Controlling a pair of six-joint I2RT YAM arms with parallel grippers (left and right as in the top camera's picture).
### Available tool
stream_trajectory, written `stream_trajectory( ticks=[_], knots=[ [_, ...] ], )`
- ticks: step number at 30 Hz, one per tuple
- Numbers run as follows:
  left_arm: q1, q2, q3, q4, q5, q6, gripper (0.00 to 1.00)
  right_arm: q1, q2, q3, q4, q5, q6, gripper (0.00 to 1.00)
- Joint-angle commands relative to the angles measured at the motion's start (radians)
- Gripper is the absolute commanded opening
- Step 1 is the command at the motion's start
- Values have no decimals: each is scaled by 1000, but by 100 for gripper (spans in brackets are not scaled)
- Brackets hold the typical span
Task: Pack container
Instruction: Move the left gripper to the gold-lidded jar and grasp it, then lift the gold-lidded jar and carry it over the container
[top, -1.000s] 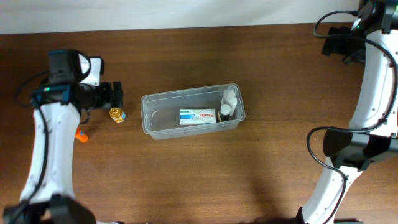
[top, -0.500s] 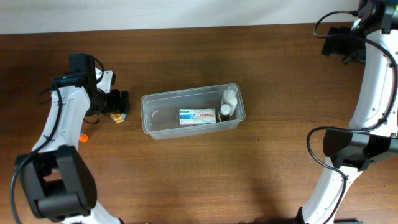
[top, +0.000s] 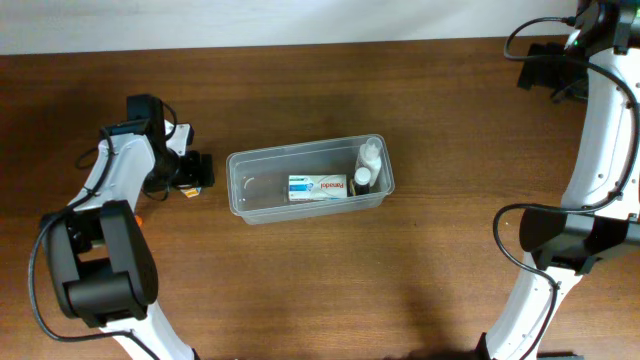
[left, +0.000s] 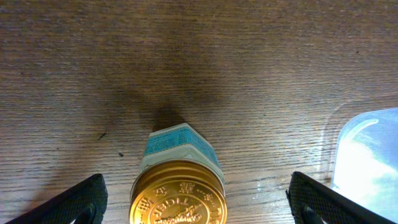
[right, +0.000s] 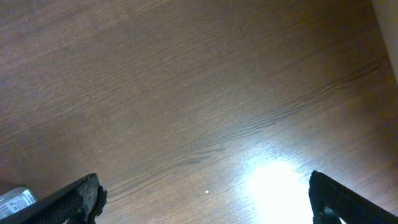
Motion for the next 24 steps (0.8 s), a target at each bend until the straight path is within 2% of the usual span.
stream_trajectory(
  ticks=[1,6,9,24],
  knots=[
    [1,12,17,7,-8,-13,89,4,-9,-2,-6,2,5,98],
    [1,12,17,18,-8,-13,69,4,-9,-2,-6,2,5,98],
    [0,12,17,19,-20,-13,62,4,-9,-2,-6,2,5,98],
    [-50,53,17,22,-146,-8,61,3,-9,-2,-6,2,5,98]
  ],
)
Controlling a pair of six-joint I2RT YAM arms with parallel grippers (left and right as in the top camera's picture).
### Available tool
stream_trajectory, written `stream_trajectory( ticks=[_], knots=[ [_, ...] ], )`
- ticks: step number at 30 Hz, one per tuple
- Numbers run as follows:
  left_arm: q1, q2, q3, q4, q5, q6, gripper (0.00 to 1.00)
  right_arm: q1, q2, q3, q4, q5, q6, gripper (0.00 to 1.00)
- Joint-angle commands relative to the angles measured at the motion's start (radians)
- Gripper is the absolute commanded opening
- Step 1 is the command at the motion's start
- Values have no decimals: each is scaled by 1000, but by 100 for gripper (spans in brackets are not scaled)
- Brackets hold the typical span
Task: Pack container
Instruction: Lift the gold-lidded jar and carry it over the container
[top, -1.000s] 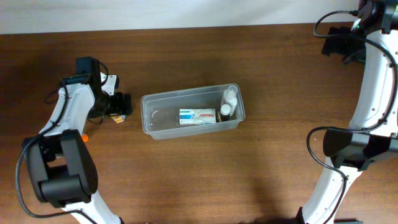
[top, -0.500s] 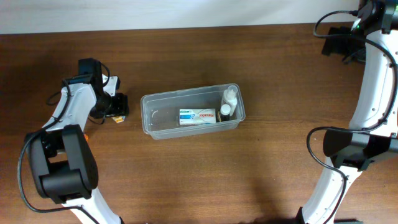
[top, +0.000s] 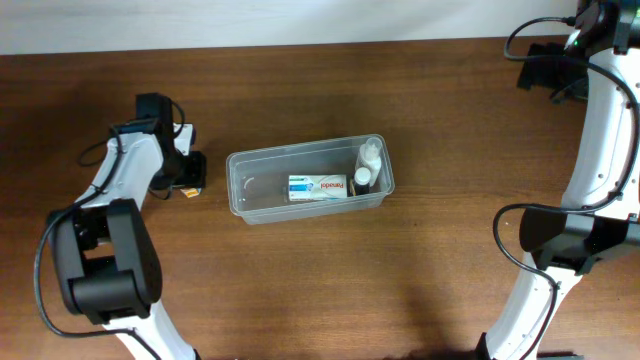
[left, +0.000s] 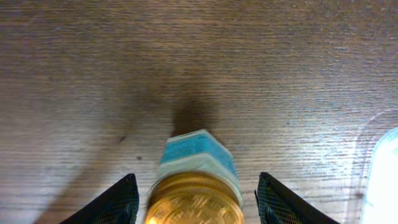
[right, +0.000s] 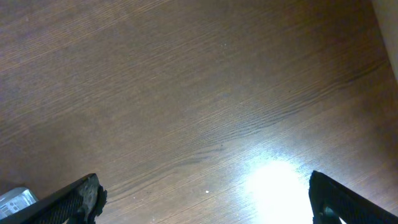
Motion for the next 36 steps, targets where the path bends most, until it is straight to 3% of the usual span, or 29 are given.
stream_trajectory(
  ticks=[1,8,16,23,30,36],
  knots=[
    [-16,48,17,6,-29,3,61,3,-9,-2,-6,1,5,98],
    [-17,55,17,12,-33,3,59,3,-9,-2,-6,1,5,98],
    [-17,55,17,13,-50,2,40,3,-9,-2,-6,1,5,98],
    [-18,54,20,11,-47,-2,36,3,-9,-2,-6,1,5,98],
    [-18,54,134,-97,-34,-22,34,3,-9,-2,-6,1,5,98],
    [-22,54,335,-261,44,-21,30,3,-9,-2,-6,1,5,98]
  ],
)
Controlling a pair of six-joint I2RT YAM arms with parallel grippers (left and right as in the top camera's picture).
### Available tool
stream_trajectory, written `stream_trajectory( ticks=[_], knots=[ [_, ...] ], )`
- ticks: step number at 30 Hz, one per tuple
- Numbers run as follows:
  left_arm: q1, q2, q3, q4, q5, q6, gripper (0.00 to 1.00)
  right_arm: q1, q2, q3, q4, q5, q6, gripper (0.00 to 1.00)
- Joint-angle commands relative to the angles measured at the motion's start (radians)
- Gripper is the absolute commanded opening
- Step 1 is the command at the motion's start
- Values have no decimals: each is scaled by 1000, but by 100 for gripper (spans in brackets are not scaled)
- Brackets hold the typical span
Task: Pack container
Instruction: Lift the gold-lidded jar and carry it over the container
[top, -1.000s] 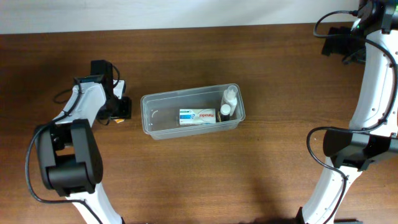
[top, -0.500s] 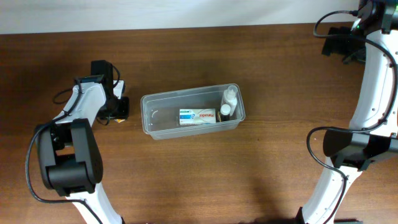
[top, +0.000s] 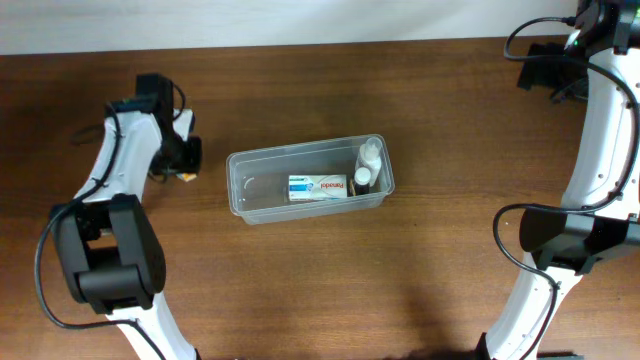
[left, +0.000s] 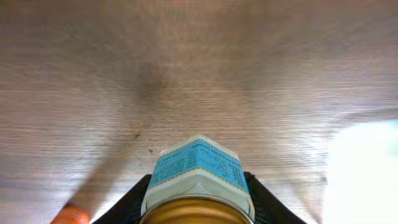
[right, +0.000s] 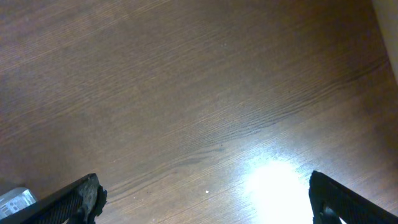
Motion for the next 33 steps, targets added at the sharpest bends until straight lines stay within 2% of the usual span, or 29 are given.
stream_trajectory(
  ticks=[1,7,12,23,33],
  knots=[
    [-8,2,142,-80,65,-13,29,3,-9,-2,-6,2,4,98],
    [-66,-2,310,-237,79,0,29,3,-9,-2,-6,2,4,98],
    [-140,-43,373,-290,79,18,29,3,-9,-2,-6,2,4,98],
    [-291,-127,365,-336,79,26,29,3,-9,-2,-6,2,4,98],
    [-372,-127,234,-306,59,25,29,3,-9,-2,-6,2,4,98]
  ],
)
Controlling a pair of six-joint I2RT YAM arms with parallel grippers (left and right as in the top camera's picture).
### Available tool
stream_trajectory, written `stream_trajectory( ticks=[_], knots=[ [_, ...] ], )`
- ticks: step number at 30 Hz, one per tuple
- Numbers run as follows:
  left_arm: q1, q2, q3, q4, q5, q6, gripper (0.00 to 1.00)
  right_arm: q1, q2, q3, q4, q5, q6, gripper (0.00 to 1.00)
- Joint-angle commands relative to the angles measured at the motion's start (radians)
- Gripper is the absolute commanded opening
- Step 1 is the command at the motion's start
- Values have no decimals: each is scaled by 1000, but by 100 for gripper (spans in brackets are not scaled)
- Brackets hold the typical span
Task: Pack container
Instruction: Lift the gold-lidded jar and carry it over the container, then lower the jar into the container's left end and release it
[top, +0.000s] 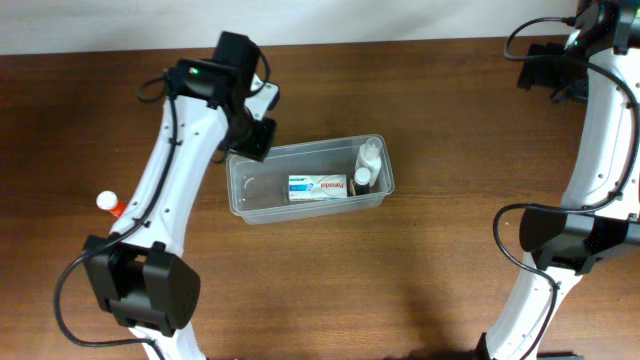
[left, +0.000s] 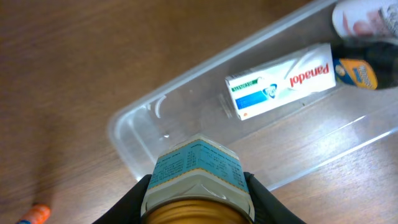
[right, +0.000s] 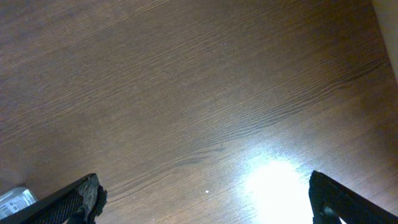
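A small jar (left: 198, 165) with a gold lid and a blue label is held in my left gripper (left: 198, 202), which is shut on it. In the overhead view the left gripper (top: 252, 135) hangs over the left end of the clear plastic container (top: 300, 152). Inside the container (left: 119, 132) lie a white Panadol box (left: 286, 81), a white bottle (left: 367, 15) and a dark bottle (left: 357, 68), all at its right half. My right gripper (right: 205, 205) stands open over bare wood at the far right corner (top: 545, 65).
A small orange and white item (top: 105, 203) lies on the table left of the container; its orange end (left: 34, 213) shows in the left wrist view. The wooden table (top: 320, 290) ends at a pale wall along the back.
My left gripper, shut on the jar, was low at the table's left, away from the container. Now it holds the jar above the container's left end. The right arm is unchanged.
My left gripper stood open around the jar standing on the table left of the container. Its fingers were then closer to the jar, then shut on it. Now the jar is off the table and over the container. The right gripper stayed open and still.
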Motion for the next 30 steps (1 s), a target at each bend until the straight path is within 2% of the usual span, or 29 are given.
stream_trajectory(
  ticks=[1,18,30],
  knots=[
    [-16,-23,-75,29,-17,20,29,3,-9,-2,-6,2,5,98],
    [-16,-23,-451,417,-23,8,30,3,-9,-2,-6,2,5,98],
    [-16,-21,-541,526,-130,-26,30,3,-9,-2,-6,2,5,98]
  ],
)
